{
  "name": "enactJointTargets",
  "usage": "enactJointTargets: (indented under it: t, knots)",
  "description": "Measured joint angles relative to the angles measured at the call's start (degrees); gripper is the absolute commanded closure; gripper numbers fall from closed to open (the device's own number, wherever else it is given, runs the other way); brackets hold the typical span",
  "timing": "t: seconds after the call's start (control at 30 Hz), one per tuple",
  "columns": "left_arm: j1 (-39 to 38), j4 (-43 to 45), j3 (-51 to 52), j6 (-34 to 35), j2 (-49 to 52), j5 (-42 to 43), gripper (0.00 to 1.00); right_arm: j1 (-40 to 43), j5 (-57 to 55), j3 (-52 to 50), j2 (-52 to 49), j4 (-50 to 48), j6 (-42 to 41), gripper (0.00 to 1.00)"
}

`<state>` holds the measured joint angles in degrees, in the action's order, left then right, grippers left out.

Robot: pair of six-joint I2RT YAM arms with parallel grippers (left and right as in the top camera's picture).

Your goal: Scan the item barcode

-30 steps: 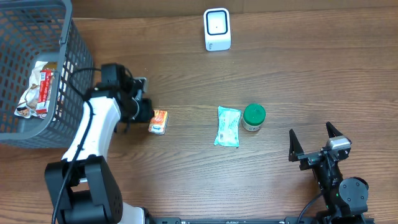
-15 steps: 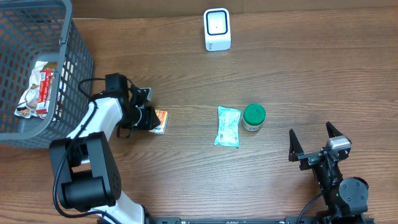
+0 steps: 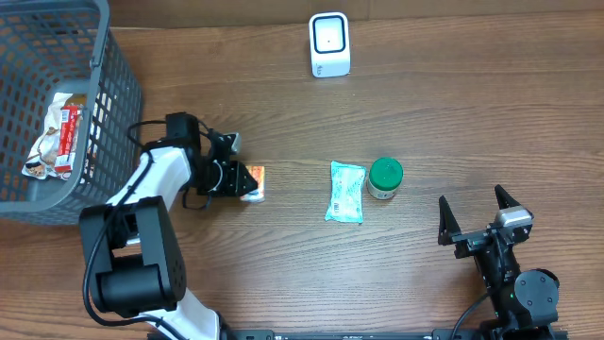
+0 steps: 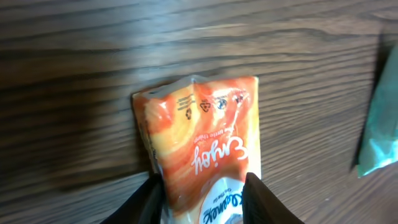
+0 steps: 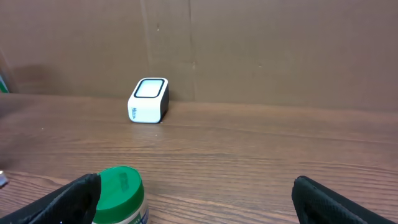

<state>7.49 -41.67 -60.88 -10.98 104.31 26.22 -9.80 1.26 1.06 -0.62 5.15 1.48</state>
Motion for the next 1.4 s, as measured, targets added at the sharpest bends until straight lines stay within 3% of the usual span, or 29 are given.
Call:
enactJointTargets:
  t: [0.17, 0.47, 0.8, 1.03, 1.23, 1.33, 1.4]
  knots:
    - [-1.90, 0.15, 0.00, 0.55, 0.00, 0.37, 0.68, 0.02, -0.02, 0.00, 0.00, 0.00, 0.00, 0.00]
    - [-0.96, 1.92, 0.00, 6.58, 0.00, -4.59, 0.61, 0.02, -0.02, 0.00, 0.00, -0.02, -0.02, 0.00]
    - [-0.85, 3.61, 0.02, 9.20, 0.00, -3.72, 0.63, 0.02, -0.02, 0.00, 0.00, 0.00, 0.02, 0.00]
    - [-0.85, 3.61, 0.02, 9.64, 1.11, -2.10, 0.73, 0.02, 0.00, 0.00, 0.00, 0.02, 0.00, 0.00]
    - [-0.85, 4.20, 0.04, 9.81, 2.91, -0.02, 0.76, 0.00, -0.02, 0.00, 0.00, -0.02, 0.00, 0.00]
    - [-0.87, 4.74, -0.28, 9.79, 3.93, 1.95, 0.96, 0.02, -0.02, 0.00, 0.00, 0.00, 0.04, 0.00]
    - [-0.87, 4.85, -0.50, 10.08, 4.87, 4.02, 0.96, 0.02, -0.04, 0.00, 0.00, 0.00, 0.02, 0.00]
